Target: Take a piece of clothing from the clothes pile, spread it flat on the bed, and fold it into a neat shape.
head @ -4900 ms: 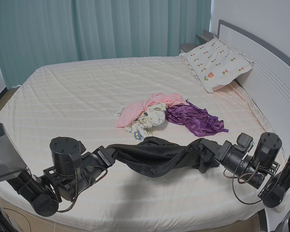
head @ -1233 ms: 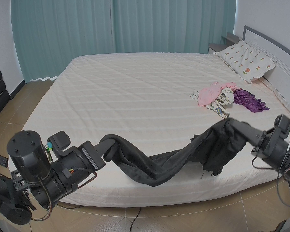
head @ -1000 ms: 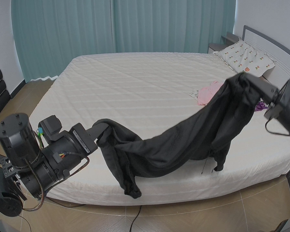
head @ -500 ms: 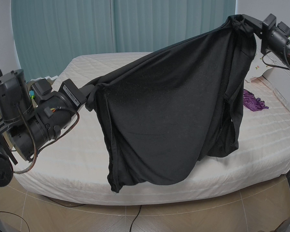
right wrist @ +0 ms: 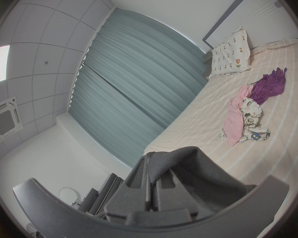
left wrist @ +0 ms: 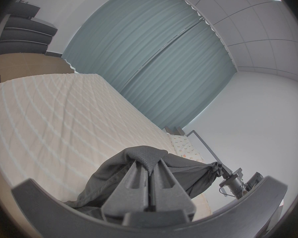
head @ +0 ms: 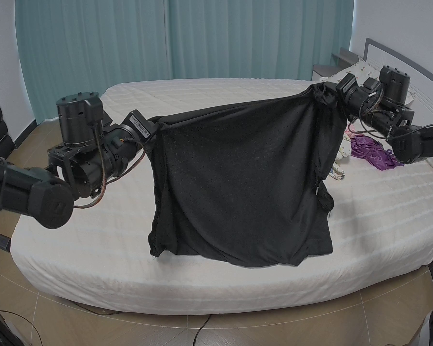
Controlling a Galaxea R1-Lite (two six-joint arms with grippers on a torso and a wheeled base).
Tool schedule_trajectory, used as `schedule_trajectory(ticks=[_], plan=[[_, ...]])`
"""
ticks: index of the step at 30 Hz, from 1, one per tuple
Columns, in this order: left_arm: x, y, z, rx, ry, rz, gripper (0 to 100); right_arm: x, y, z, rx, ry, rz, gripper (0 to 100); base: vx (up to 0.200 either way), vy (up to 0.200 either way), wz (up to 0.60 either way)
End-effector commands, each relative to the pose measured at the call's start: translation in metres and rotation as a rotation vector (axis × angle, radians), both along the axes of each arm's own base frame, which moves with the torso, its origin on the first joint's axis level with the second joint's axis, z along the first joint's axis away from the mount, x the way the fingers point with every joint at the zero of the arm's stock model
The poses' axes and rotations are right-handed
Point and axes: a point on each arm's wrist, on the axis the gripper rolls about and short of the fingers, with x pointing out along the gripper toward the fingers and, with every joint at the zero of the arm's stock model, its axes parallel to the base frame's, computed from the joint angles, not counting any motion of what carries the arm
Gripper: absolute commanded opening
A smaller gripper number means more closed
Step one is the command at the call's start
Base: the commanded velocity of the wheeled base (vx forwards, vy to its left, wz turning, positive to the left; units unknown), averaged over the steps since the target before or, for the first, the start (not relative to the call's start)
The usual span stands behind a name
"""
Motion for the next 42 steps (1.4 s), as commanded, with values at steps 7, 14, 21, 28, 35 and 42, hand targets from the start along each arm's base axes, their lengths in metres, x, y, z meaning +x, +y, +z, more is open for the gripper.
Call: schedule_trajectory(ticks=[7,14,21,28,35,42], plan=[[0.058,-0.001,-0.054,0.041,0.109,0.053,0,0.037,0.006,-0.06,-0.053,0.075,-0.048,0,0.2,0.0,0.0],[0.08,-0.001,-0.08,0.053,0.153,0.05,0,0.046,0.013,-0.083,-0.065,0.083,-0.061,0,0.2,0.0,0.0],[0.101,-0.006,-0.108,0.067,0.191,0.062,0,0.056,0.015,-0.107,-0.081,0.117,-0.091,0,0.086,0.0,0.0],[0.125,-0.004,-0.137,0.076,0.212,0.113,0,0.074,0.024,-0.129,-0.081,0.122,-0.145,0,0.0,0.0,0.0],[0.153,-0.001,-0.163,0.068,0.209,0.215,100,0.097,0.024,-0.166,-0.113,0.151,-0.185,100,0.0,0.0,0.0],[0.161,0.013,-0.172,0.083,0.213,0.261,100,0.121,0.0,-0.202,-0.186,0.207,-0.36,100,0.0,0.0,0.0]])
